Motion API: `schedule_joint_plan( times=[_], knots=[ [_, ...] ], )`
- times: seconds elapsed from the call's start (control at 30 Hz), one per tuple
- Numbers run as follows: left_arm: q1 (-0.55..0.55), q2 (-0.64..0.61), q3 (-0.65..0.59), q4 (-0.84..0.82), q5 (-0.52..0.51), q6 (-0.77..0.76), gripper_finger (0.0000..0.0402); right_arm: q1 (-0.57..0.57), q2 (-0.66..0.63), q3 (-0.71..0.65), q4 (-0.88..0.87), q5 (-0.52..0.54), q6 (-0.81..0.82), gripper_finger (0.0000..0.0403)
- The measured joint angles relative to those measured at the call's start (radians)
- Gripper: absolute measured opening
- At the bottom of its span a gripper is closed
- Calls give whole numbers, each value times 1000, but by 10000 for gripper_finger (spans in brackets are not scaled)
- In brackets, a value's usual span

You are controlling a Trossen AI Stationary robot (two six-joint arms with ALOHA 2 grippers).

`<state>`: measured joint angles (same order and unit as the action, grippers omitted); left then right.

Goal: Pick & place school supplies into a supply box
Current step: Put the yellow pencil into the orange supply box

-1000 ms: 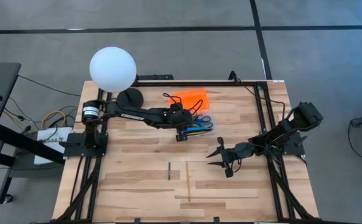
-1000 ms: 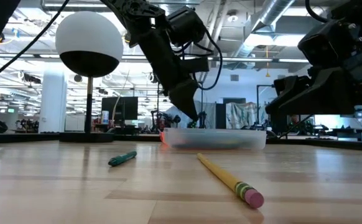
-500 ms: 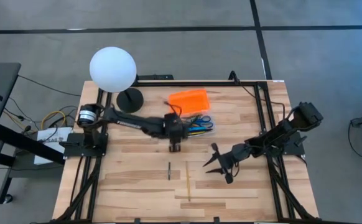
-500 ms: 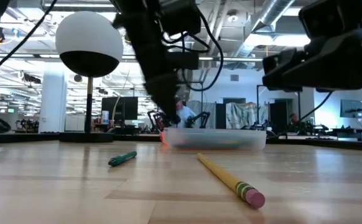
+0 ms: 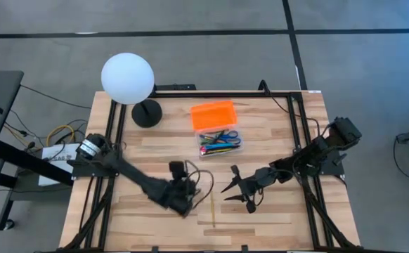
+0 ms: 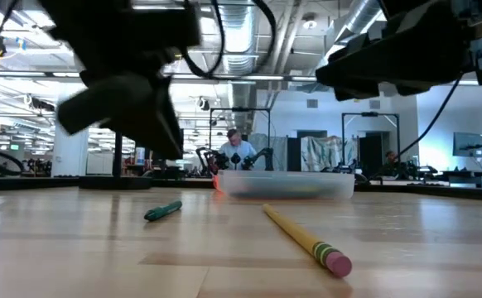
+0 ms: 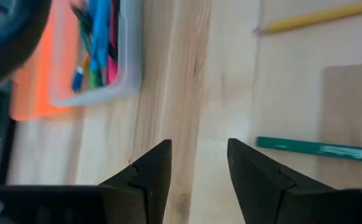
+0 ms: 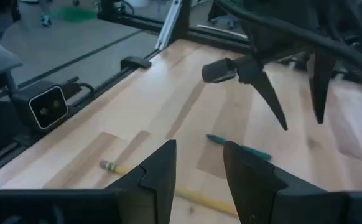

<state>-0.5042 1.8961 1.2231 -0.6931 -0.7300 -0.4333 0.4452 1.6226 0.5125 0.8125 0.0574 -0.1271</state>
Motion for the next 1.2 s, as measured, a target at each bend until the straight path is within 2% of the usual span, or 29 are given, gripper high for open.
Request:
schedule_joint_plan(
  times=[0.1,0.2,0.33,0.47,0.7,0.87,1.0,1.2],
  knots=[
    [-75,0,-37,30,-79,-33,151,13,76,66,6,0,-1,127],
    [-127,0,-70,39,-87,-94,151,27,161,140,-3,29,25,127],
    [-172,2,-120,67,-87,-150,151,26,256,248,-44,172,183,127],
    [-192,3,-128,52,-92,-184,151,32,323,335,-188,351,369,127],
    [-191,3,-129,55,-94,-167,151,89,330,491,-552,565,623,127],
    [-190,3,-129,55,-94,-157,151,115,329,570,-761,619,837,127],
    [-190,3,-129,55,-94,-155,151,132,329,576,-830,652,936,127],
    [-188,3,-129,55,-95,-153,151,159,329,576,-852,696,982,127]
  ],
)
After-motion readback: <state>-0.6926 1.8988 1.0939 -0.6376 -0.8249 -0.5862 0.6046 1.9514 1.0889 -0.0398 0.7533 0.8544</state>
